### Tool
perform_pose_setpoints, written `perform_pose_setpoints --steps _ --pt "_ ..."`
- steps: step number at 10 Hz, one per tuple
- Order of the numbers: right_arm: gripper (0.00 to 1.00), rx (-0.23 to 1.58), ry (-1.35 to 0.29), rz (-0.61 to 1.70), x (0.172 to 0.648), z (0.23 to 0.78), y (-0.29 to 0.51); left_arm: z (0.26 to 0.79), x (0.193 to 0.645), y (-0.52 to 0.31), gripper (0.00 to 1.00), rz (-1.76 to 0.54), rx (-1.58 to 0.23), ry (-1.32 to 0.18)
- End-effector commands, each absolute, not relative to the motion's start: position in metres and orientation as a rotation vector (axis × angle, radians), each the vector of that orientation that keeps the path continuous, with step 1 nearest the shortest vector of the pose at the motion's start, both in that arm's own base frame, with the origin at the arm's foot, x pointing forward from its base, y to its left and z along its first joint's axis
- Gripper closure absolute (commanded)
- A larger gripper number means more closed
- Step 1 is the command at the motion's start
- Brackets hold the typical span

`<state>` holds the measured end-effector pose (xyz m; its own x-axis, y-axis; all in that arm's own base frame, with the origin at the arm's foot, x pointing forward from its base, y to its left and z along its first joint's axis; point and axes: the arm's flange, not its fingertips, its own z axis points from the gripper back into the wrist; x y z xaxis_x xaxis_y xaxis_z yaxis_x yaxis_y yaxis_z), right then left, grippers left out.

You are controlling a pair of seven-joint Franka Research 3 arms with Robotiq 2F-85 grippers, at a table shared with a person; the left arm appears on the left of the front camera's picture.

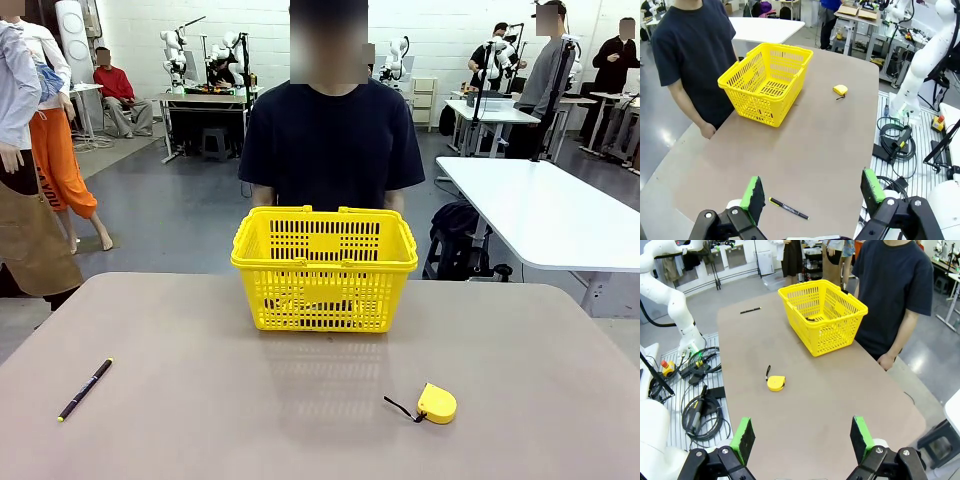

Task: Place the items the person wants into the basket.
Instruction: Pick up the item the person points to and place it in the Market Basket.

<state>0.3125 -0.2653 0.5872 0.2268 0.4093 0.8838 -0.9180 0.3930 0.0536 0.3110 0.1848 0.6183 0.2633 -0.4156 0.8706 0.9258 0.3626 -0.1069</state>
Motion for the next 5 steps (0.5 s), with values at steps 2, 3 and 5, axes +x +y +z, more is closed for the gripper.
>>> perform_pose_setpoints --steps 2,3,5 --pt "0.00 0.679 -0.948 1.026 0.3126 0.5877 -0.2656 0.6191 0.3124 0.1869 0.00 -1.039 -0.719 -0.895" --pt "0.00 0.679 -0.948 1.026 0.3126 0.5877 -0.2656 0.6191 0.3124 0.1869 0.00 -1.039 -0.719 -0.895" --pt "0.00 0.679 -0.948 1.026 0.3126 0.5877 -0.2656 0.6191 0.3124 0.1869 0.00 -1.039 -0.719 -0.895"
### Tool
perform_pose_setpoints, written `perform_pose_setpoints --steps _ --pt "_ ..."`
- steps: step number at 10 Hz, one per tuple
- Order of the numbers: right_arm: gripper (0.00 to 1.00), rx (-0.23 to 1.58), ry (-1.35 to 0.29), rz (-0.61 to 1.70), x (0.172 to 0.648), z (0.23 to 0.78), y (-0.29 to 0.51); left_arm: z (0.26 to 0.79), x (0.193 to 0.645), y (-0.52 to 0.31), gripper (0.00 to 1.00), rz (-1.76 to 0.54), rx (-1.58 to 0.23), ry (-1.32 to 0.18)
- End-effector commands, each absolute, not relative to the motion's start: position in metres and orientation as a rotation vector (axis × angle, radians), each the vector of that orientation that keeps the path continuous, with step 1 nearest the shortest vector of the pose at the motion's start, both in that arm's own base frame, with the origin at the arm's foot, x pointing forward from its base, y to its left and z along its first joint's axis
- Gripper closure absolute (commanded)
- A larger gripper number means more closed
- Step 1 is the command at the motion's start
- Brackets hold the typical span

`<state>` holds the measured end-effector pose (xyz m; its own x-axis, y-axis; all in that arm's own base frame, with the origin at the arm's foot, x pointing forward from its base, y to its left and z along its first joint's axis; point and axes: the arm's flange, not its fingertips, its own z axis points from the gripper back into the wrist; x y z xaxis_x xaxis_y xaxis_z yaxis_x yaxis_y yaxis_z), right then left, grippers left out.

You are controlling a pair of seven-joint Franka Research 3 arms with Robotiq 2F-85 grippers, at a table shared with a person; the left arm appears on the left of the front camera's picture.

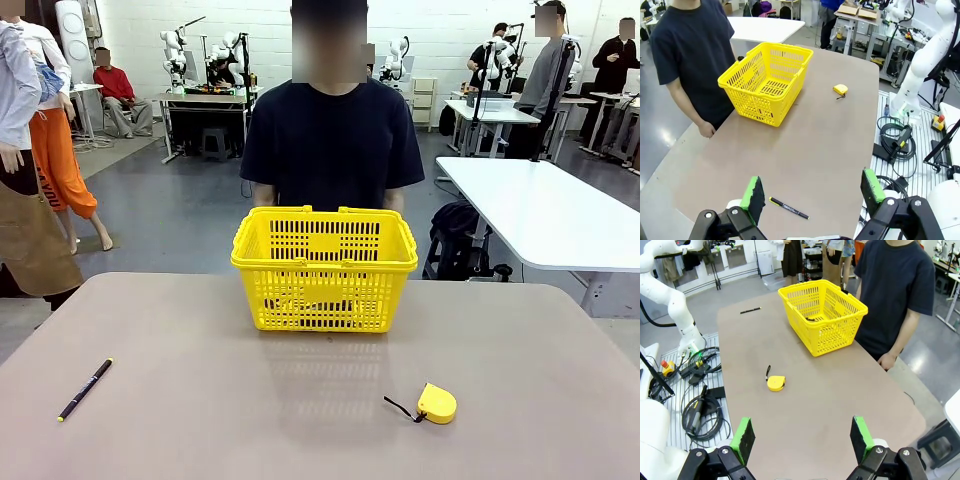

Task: Place the items the person wants into the basket.
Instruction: Pick up the item the person points to and place it in the Market Basket.

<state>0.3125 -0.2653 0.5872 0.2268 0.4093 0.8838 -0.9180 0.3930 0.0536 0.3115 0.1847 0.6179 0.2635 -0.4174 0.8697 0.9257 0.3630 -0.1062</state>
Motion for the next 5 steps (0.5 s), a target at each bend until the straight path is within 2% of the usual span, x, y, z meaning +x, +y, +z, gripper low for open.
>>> perform_pose_setpoints --steps 1,5 --pt "0.00 0.679 -0.948 1.026 0.3126 0.5877 -0.2656 0.6191 0.3124 0.1869 0.00 -1.039 -0.719 -0.895" --pt "0.00 0.679 -0.948 1.026 0.3126 0.5877 -0.2656 0.6191 0.3124 0.1869 0.00 -1.039 -0.719 -0.895"
